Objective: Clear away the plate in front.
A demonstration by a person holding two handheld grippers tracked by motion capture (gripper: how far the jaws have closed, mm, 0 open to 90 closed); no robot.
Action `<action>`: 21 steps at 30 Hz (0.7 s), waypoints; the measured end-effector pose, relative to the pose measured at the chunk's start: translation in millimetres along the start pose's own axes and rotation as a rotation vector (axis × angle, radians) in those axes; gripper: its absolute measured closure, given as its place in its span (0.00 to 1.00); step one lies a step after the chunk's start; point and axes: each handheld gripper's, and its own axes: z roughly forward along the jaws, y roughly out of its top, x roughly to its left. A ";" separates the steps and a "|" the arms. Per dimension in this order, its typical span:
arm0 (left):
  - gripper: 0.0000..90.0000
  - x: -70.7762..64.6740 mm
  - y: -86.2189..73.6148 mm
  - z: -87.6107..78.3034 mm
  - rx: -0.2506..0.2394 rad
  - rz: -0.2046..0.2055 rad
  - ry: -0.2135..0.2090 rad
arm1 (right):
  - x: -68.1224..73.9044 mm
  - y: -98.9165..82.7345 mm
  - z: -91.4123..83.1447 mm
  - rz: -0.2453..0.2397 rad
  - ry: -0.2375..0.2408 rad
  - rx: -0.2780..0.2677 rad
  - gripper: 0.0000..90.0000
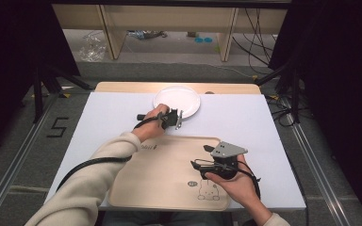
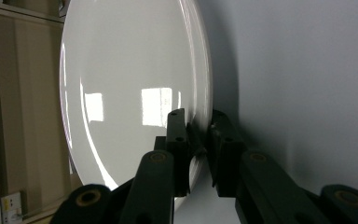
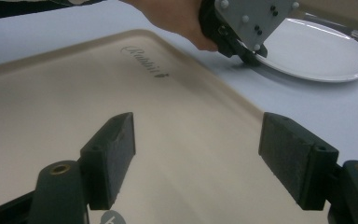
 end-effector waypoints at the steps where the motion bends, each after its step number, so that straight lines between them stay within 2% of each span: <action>1: 0.90 -0.6 0.9 -0.2 0.007 0.024 0.001 | -0.1 -0.1 0.2 0.000 0.001 0.000 0.31; 3: 0.90 -0.9 1.6 -0.1 0.012 0.033 0.005 | 0.0 0.0 0.3 0.002 0.002 -0.001 0.32; 4: 0.90 -1.1 3.2 0.0 0.024 0.053 0.003 | 0.1 0.2 0.2 0.000 0.002 0.000 0.32; 7: 0.90 -1.0 5.2 1.2 0.033 0.053 0.002 | 0.4 -0.2 1.3 0.003 0.002 -0.008 0.32; 11: 0.83 -0.1 7.9 2.9 0.030 0.054 0.003 | 0.2 0.0 0.5 0.001 0.005 0.001 0.32; 14: 0.86 0.1 8.6 3.9 0.030 0.051 -0.006 | 0.3 -0.5 1.2 0.002 0.003 -0.008 0.32; 16: 0.89 -1.2 10.0 3.8 0.038 0.072 0.002 | 0.3 -0.5 1.4 0.004 0.005 -0.009 0.32; 19: 0.91 -1.9 10.5 3.2 0.043 0.079 0.011 | 0.4 -0.5 1.3 0.003 0.006 -0.006 0.32; 21: 0.93 -2.0 12.3 0.0 0.055 0.093 0.033 | 0.3 -0.6 1.2 0.004 0.006 -0.007 0.32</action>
